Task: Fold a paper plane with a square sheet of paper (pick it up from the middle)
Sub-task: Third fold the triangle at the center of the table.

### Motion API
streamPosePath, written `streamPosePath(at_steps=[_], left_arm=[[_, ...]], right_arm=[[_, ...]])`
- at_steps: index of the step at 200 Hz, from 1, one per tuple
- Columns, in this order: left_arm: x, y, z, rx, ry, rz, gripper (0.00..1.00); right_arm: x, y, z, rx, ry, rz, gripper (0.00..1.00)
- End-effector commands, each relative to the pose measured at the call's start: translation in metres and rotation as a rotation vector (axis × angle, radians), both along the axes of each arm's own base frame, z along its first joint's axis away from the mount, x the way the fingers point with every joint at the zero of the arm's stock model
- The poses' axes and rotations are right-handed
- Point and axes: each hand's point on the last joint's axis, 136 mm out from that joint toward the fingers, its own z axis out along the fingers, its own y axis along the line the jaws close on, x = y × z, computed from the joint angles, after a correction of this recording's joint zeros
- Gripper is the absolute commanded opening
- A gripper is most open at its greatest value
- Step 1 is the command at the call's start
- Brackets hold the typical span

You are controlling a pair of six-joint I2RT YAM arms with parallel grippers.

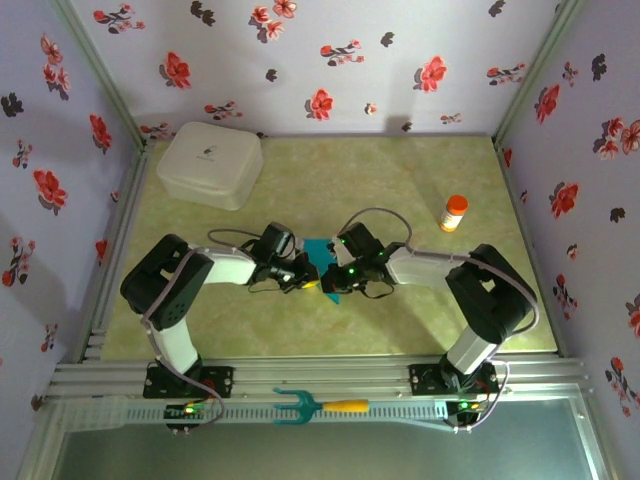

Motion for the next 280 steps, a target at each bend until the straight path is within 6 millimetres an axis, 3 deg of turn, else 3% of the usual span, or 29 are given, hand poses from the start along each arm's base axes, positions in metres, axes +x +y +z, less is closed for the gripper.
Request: streamPosePath(at_steps=[1,36,99,206,280], left_arm=[[-0.002,0.012,-0.021,0.075,0.029,0.019,0.0],[-0.002,0.012,-0.021,0.075,0.029,0.016,0.0],[-0.001,0.011,-0.02,0.077,0.03,0.011,0.0],[-0.001,0.017,-0.027,0.096,0.043,0.027,0.0],[0.001,0.018,-0.026,0.095,0.043,0.033,0.0]], right_arm=[[0.003,0.007,-0.002,0.002,0.026,0.008,0.0],[0.003,0.009,-0.005,-0.014,0.028,0.018,0.01],[-0.005,-0.009,-0.031,-0.109,0.059,0.01,0.01],[-0.027,-0.025,-0.031,-0.078,0.081,0.013,0.06],[-0.047,-0.049,-0.042,-0.116,0.114,-0.04,0.06]])
